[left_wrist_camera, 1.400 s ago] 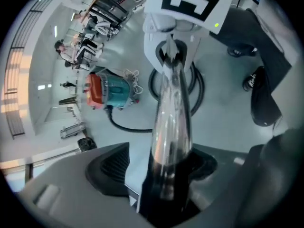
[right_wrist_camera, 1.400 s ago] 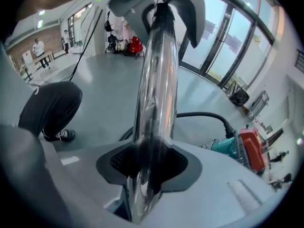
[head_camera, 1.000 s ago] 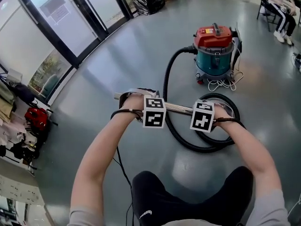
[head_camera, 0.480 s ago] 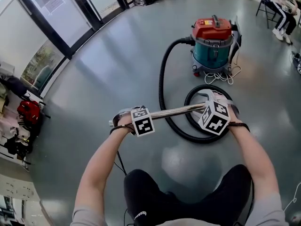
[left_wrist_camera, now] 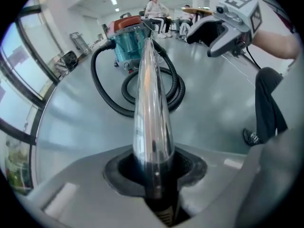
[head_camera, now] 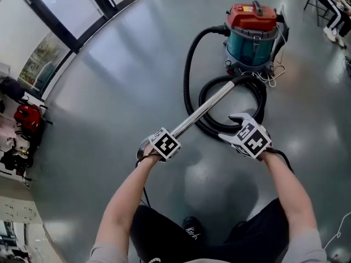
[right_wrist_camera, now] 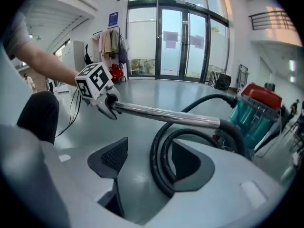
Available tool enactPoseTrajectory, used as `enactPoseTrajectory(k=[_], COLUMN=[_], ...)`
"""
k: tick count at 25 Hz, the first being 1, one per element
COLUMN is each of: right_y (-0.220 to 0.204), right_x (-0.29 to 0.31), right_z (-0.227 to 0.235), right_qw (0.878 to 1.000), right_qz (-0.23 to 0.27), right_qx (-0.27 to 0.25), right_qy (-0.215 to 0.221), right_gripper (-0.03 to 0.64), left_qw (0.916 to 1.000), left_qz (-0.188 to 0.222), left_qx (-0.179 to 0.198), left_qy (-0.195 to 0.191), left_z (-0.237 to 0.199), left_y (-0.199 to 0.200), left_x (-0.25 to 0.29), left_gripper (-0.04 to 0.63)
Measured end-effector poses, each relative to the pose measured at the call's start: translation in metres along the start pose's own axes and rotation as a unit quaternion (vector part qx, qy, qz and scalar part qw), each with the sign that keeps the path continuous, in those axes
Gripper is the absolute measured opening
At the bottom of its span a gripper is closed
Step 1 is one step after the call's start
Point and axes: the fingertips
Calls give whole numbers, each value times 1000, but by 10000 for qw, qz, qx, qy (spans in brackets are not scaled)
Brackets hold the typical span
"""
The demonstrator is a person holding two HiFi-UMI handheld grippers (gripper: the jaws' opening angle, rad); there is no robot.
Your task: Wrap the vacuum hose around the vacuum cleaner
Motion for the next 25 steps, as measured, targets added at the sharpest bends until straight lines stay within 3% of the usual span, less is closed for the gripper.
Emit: enactPoseTrajectory(k=[5,10,13,18,21,25], right_y=[-16,-40,-52,-66,-78,-98], right_x=[25,38,48,69,83,99], right_z=[-15,-23,-23,-27,-29,-31], right_qw=[9963,9850,9666,9205,9088,9136], right_qz=[238,371,533,883,887,723], right_qx=[807,1678,2508,3806,4076,4001], right_qy=[188,142,22,-31,49,22], right_gripper=[316,308,311,353,357,350], left_qw=[9912,9809,9720,9516,9394,9282], left_qz=[328,588,778,1061,1196,1315], left_qx=[-1279,-1852,-2215,-2886,-3212,-3480], left_qy=[-12,48,43,-24,-104,-8], left_z=[31,57,77,116,138,160], left_y=[-10,-11,-10,-6,-1,-1], left_x=[36,64,79,95,105,117], left_gripper=[137,137,137,137,137,137])
Point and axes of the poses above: the fingertips, and each gripper's own axes: x forward along the fingers, z to its right, y out of its top, and after that the axes turned 14 degrees about z, right-handed
